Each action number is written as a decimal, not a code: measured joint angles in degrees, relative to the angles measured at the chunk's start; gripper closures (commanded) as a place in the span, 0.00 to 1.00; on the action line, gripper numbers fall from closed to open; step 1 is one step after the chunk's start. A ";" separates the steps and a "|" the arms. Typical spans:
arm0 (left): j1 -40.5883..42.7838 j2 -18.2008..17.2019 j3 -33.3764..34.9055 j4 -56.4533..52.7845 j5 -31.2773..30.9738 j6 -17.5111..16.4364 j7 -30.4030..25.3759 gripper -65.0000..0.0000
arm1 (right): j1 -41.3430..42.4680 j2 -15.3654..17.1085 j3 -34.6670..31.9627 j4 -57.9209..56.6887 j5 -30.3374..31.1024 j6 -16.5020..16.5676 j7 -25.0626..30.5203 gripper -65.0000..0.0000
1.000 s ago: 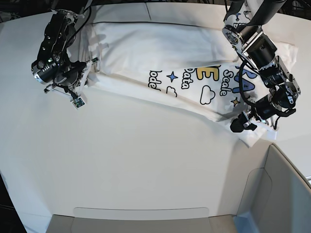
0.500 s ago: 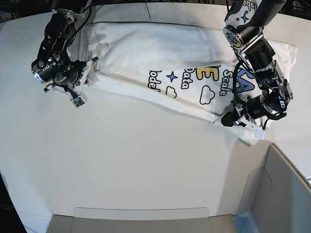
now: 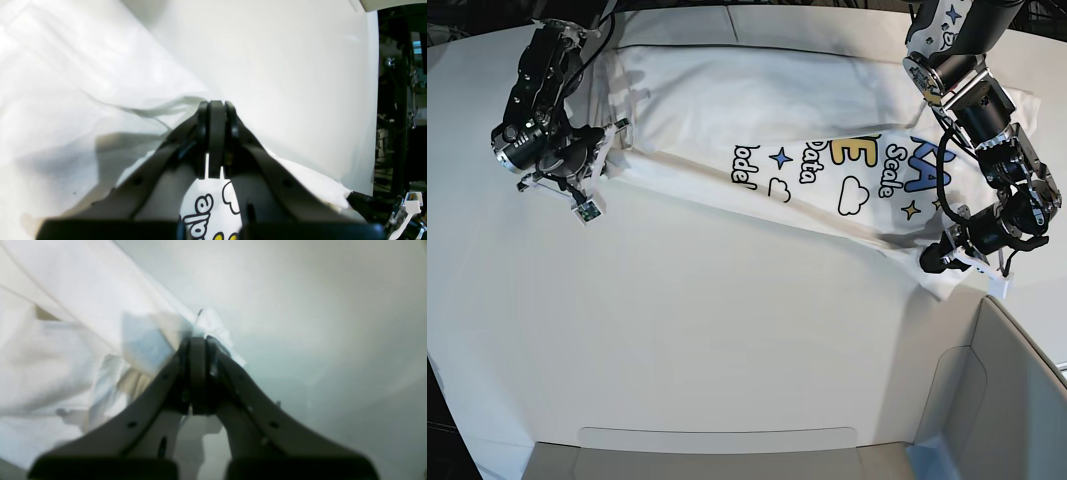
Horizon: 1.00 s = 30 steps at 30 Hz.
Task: Layout the t-shirt on the table in an organized manner, then fold the t-shirt properly
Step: 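Lower the left gripper onto the shirt near the hem and grasp, then fold the shirt side over the print with both grippers toward the collar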
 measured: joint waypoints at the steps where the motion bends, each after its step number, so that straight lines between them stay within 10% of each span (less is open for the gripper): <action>1: 0.81 0.02 0.02 0.61 -0.11 0.00 -0.09 1.00 | 0.04 0.00 0.02 0.00 -0.02 0.00 0.00 1.00; 30: 24.44 0.33 0.52 34.16 -0.13 0.04 0.22 1.00 | 1.11 0.00 0.00 -0.02 -0.04 0.00 -0.02 1.00</action>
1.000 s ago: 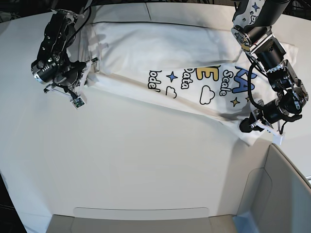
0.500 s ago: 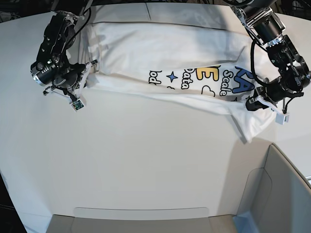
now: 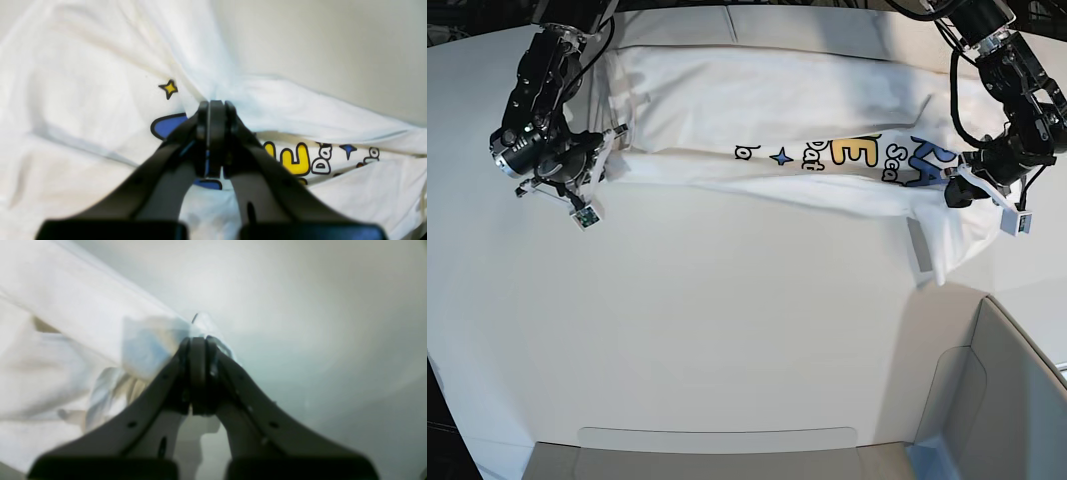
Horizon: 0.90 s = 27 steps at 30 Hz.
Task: Layout the t-shirt on the table in an organized manner, then fold the t-shirt properly
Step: 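Fold the shirt side over the print with both grippers toward the collar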
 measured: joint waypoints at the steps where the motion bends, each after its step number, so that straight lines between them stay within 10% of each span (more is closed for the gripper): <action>1: 0.44 0.07 0.00 0.66 0.02 -0.02 0.00 1.00 | 0.00 0.02 0.00 0.00 0.00 0.00 0.00 1.00; 7: 4.57 0.81 0.00 5.29 0.00 7.58 -0.02 1.00 | 0.00 0.02 -0.11 0.00 0.00 0.00 0.00 1.00; 27: 7.19 3.78 -2.49 7.61 0.07 7.96 -0.02 1.00 | -4.83 1.70 -8.09 8.35 0.59 0.00 0.02 1.00</action>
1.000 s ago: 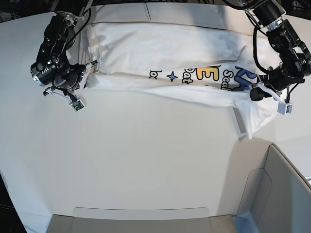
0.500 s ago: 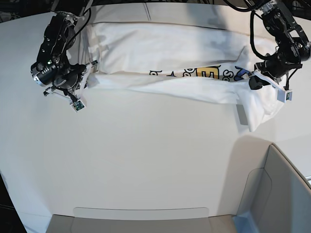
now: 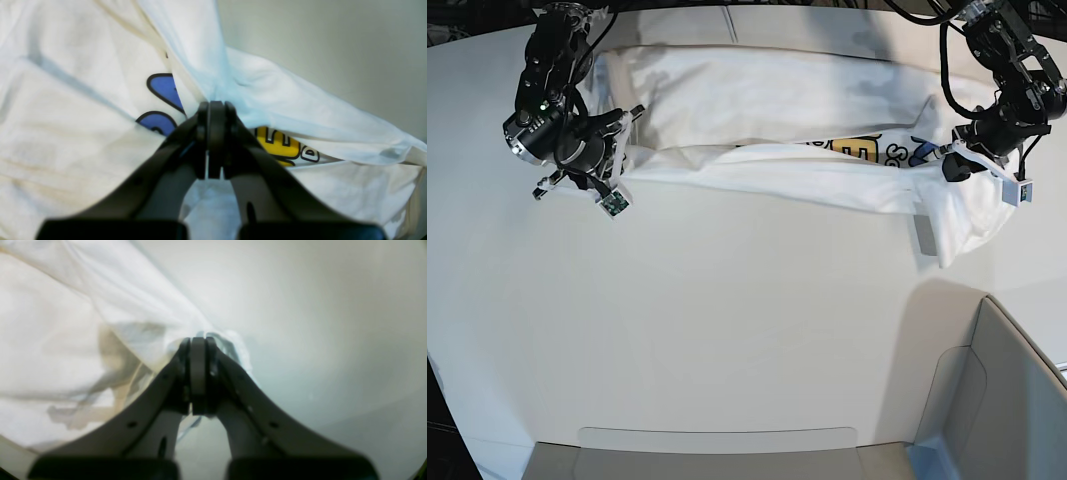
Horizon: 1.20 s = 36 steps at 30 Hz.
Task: Layout the t-shirt on the table in an organized manner, then fold the t-shirt properly
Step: 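Fold the shirt side over the print with both grippers toward the collar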
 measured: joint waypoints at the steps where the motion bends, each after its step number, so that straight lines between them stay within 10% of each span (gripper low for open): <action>1: 0.46 -0.02 0.00 0.00 0.00 0.02 -0.09 1.00 | -0.35 0.02 0.09 0.00 0.11 0.00 0.00 1.00; 30: 10.25 0.33 -6.21 7.98 -0.42 0.20 0.09 1.00 | -9.73 9.60 -0.13 1.18 10.75 0.00 0.42 1.00; 36: 11.56 5.25 -6.29 8.07 0.00 0.24 0.22 1.00 | -9.79 11.19 -0.13 0.46 12.79 0.00 0.55 1.00</action>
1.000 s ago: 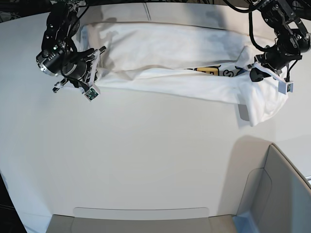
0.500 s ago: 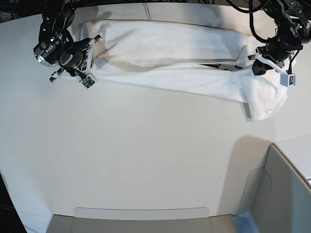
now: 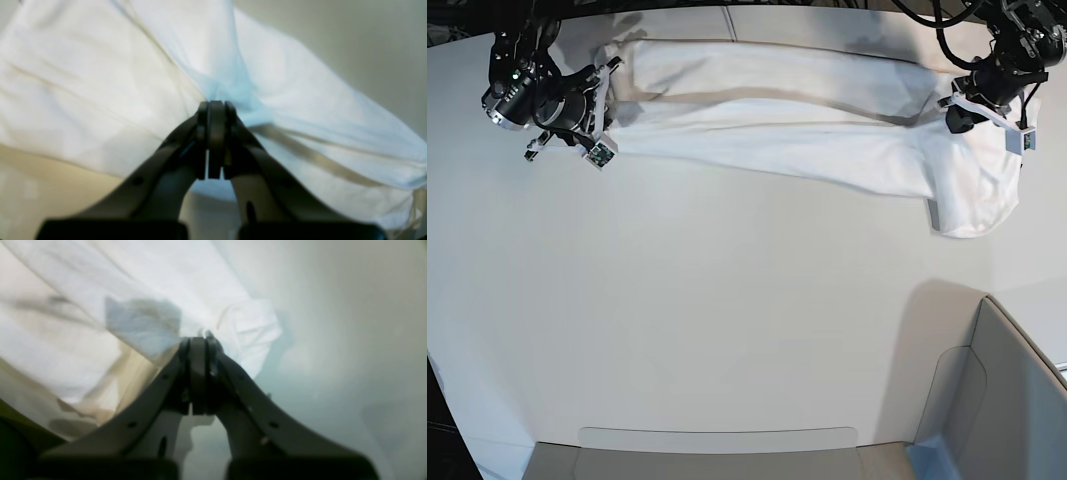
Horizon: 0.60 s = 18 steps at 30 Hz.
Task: Layout the t-shirt on the table in an organized manner, then fold the t-shirt properly
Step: 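Fold the shirt side over the print with both grippers toward the collar, then release the folded side and raise the left gripper off the shirt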
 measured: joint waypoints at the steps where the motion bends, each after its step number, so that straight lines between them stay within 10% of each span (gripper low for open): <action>1: -0.02 0.50 -0.02 0.00 0.04 0.02 -0.04 1.00 | 0.00 0.09 -0.04 -0.87 -0.09 0.00 0.07 1.00; 18: -0.22 1.62 -0.13 -0.22 0.02 0.02 -0.22 0.91 | 1.44 1.16 -8.81 -5.29 -7.37 -0.15 0.72 1.00</action>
